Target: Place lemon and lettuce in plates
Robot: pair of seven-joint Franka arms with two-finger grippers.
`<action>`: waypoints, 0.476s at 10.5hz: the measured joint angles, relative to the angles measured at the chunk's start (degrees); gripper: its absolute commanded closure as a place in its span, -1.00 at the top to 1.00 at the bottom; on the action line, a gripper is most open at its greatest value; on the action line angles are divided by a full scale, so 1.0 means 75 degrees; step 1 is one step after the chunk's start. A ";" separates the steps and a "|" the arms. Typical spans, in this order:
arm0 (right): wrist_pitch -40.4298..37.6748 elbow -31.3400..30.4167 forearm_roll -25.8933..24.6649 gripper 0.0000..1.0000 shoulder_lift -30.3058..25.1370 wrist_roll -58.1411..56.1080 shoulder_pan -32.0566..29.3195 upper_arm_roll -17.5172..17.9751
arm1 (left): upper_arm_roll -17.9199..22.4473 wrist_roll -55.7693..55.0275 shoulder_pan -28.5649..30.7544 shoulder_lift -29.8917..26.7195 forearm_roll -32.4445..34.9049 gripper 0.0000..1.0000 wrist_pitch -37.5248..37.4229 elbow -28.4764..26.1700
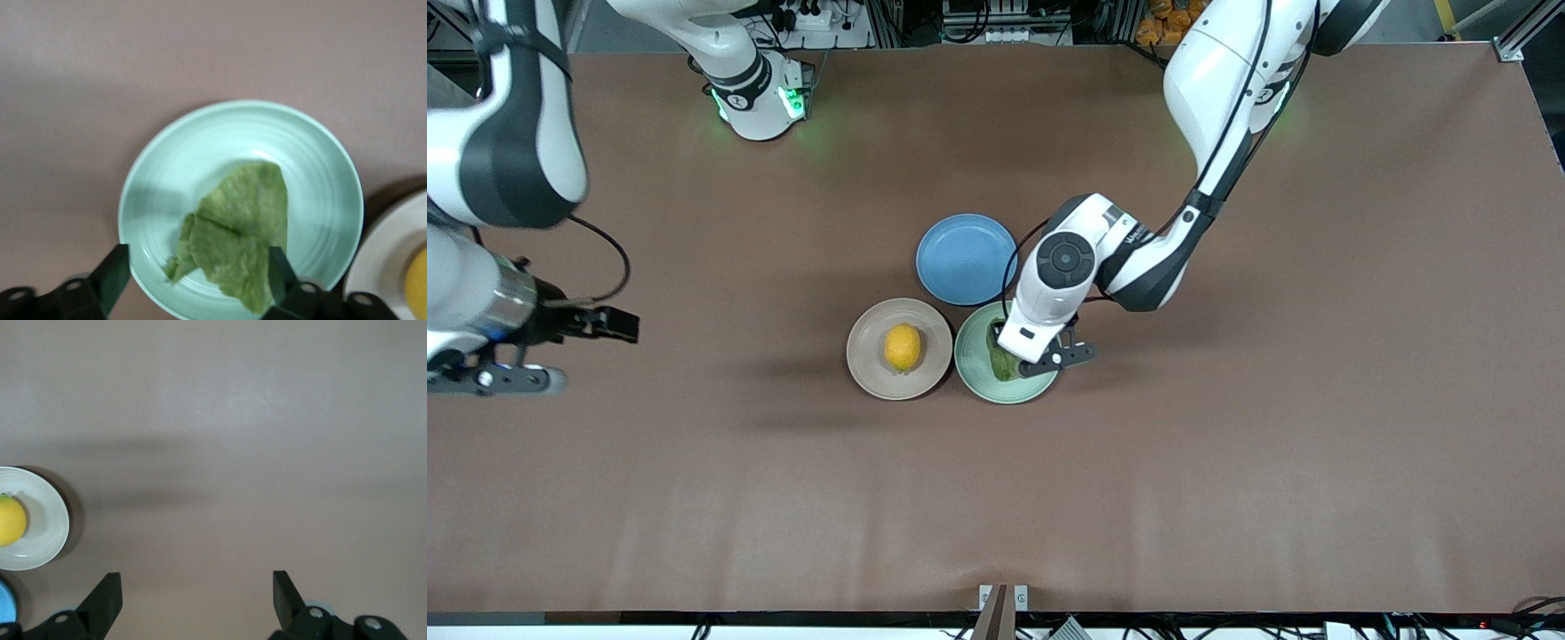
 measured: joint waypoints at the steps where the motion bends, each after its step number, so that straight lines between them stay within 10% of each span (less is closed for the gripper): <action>1: -0.0164 0.0000 0.0000 1.00 -0.0194 0.0004 -0.0012 -0.0041 | 0.0025 0.0000 0.0151 -0.0033 0.0008 1.00 0.0010 0.0032; 5: -0.0916 0.0003 0.0003 1.00 -0.0813 0.0002 -0.0174 -0.0066 | 0.0070 0.0123 0.1077 -0.0461 0.0328 1.00 -0.0333 0.0126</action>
